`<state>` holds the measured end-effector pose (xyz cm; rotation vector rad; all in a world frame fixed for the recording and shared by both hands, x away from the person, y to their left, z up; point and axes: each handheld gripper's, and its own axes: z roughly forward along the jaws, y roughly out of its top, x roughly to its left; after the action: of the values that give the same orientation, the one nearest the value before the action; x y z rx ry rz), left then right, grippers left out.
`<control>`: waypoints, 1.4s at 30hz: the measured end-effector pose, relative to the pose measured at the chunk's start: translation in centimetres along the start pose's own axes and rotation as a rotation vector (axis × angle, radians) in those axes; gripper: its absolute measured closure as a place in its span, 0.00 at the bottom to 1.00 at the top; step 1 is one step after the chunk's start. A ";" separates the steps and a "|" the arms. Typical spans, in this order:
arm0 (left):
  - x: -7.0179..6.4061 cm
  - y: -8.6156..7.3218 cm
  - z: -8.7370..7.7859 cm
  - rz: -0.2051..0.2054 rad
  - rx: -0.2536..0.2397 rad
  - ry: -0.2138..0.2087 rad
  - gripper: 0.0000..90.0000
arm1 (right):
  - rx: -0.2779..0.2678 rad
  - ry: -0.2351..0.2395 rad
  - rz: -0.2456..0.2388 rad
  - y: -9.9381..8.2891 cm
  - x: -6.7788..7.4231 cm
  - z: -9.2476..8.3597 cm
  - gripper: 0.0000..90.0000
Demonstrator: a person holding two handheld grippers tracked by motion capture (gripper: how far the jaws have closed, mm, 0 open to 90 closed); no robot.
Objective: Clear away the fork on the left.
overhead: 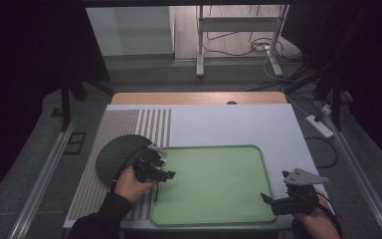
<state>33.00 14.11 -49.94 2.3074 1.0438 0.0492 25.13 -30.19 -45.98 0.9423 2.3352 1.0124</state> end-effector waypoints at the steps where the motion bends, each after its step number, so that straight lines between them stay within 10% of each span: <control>1: 0.0 0.0 -0.1 -0.002 -0.009 -0.002 0.29 | 0.000 0.000 0.000 0.0 0.0 0.0 0.00; 8: 0.2 -0.2 -0.4 -0.019 -0.034 -0.028 0.18 | 0.000 0.001 0.005 0.0 0.0 0.0 0.00; 15: 0.1 -0.6 -0.5 0.062 -0.043 -0.010 0.00 | 0.000 0.000 0.005 0.0 0.0 0.0 0.00; 42: 1.4 -3.1 -2.7 0.025 -0.082 -0.021 0.00 | -0.004 -0.001 0.014 0.0 -0.1 0.0 0.00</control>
<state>31.17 18.01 -49.67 2.2428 0.9841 0.0759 25.16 -30.27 -45.96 0.9581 2.3281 1.0218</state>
